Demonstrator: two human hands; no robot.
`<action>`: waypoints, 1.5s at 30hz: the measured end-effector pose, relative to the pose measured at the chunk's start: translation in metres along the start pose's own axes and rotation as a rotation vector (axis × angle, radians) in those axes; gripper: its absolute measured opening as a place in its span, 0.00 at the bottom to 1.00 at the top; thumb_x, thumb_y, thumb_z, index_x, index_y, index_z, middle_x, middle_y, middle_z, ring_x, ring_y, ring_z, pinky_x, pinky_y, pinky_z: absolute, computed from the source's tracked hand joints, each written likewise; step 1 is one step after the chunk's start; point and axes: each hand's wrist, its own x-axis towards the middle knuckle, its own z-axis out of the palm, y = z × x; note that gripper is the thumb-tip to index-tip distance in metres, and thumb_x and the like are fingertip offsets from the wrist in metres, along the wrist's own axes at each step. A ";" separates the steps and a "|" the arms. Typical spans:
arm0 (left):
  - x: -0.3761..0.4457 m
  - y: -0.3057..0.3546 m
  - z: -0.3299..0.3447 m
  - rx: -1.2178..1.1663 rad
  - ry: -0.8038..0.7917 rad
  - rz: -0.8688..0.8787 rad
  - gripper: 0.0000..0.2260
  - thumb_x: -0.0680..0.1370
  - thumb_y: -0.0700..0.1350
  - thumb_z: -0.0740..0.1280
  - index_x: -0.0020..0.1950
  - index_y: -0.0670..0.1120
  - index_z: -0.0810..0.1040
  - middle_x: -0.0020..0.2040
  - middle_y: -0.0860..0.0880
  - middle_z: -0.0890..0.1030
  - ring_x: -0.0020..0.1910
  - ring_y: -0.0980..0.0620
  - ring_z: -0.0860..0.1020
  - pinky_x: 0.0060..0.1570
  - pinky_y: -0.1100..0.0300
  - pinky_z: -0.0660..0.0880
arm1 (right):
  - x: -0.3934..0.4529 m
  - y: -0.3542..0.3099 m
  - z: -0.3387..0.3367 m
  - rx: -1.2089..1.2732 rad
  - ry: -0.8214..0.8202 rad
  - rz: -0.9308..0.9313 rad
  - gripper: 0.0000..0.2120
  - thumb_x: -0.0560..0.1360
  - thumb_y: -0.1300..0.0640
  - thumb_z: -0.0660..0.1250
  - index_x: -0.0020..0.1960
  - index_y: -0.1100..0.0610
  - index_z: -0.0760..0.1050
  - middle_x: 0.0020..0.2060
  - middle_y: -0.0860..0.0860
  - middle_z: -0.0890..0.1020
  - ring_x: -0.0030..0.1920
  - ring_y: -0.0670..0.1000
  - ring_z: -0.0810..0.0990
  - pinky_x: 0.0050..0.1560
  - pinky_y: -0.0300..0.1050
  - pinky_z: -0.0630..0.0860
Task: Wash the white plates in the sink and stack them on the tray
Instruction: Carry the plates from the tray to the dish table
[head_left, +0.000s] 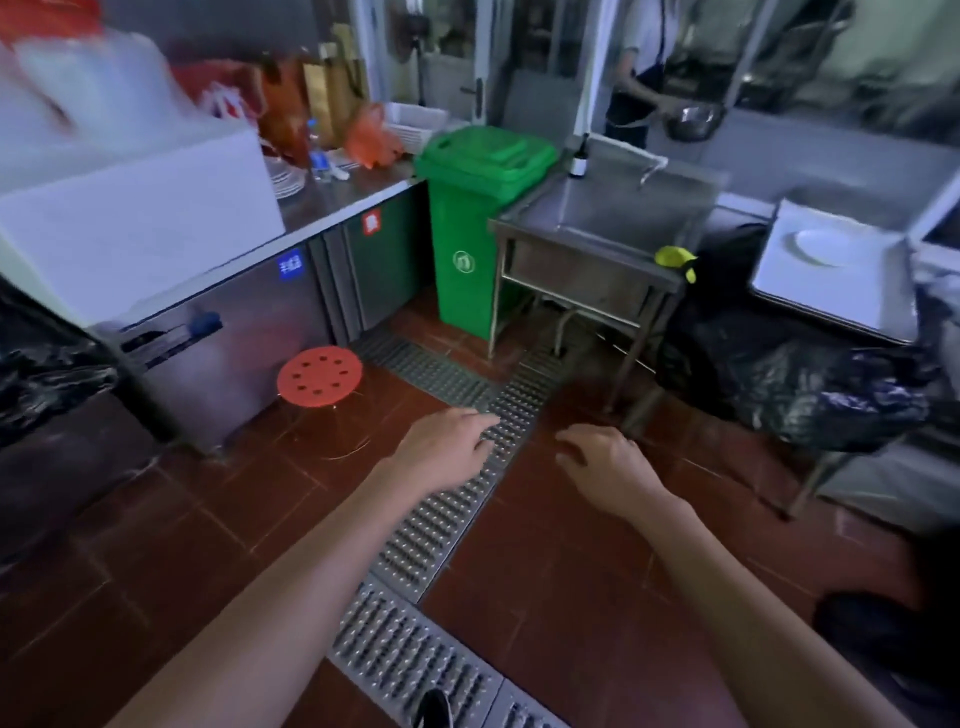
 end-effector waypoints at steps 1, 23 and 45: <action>0.020 0.000 0.000 -0.004 -0.013 0.026 0.19 0.84 0.53 0.60 0.75 0.54 0.69 0.73 0.51 0.74 0.61 0.51 0.79 0.56 0.52 0.77 | 0.008 0.008 -0.004 0.009 0.005 0.023 0.14 0.80 0.50 0.64 0.64 0.49 0.77 0.65 0.47 0.79 0.66 0.52 0.75 0.64 0.52 0.73; 0.412 0.240 0.059 0.069 -0.216 0.464 0.19 0.83 0.55 0.59 0.74 0.56 0.70 0.71 0.54 0.75 0.68 0.49 0.74 0.60 0.51 0.74 | 0.094 0.352 -0.106 0.125 0.173 0.464 0.20 0.79 0.51 0.65 0.69 0.52 0.74 0.67 0.49 0.77 0.64 0.56 0.77 0.60 0.55 0.76; 0.759 0.351 0.100 -0.023 -0.249 0.515 0.18 0.82 0.55 0.60 0.73 0.57 0.72 0.70 0.56 0.75 0.67 0.50 0.74 0.60 0.54 0.73 | 0.319 0.614 -0.188 0.101 0.137 0.551 0.17 0.78 0.49 0.64 0.65 0.51 0.75 0.63 0.48 0.79 0.62 0.57 0.77 0.59 0.54 0.75</action>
